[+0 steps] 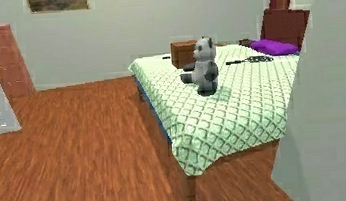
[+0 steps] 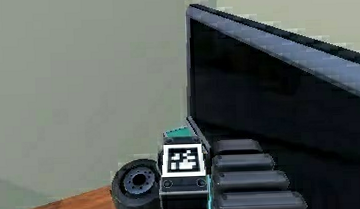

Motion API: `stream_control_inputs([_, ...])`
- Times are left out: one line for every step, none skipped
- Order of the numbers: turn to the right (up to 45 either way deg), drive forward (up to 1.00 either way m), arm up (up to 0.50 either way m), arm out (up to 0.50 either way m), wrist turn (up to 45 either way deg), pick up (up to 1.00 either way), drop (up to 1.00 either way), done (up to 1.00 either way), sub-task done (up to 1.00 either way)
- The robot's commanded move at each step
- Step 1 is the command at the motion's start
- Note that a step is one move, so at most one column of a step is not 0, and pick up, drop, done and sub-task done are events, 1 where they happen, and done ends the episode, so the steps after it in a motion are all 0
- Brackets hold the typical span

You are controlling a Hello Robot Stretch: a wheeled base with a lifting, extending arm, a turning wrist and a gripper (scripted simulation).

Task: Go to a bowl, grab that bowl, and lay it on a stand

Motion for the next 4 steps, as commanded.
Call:
stream_control_inputs([45.0, 0.00, 0.00, 0.00, 0.0, 0.00, 0.00, 0.00, 0.00])
stream_control_inputs([45.0, 0.00, 0.00, 0.00, 0.0, 0.00, 0.00, 0.00, 0.00])
stream_control_inputs([-45.0, 0.00, 0.00, 0.00, 0.0, 0.00, 0.00, 0.00, 0.00])
stream_control_inputs([-36.0, 0.00, 0.00, 0.00, 0.0, 0.00, 0.00, 0.00, 0.00])
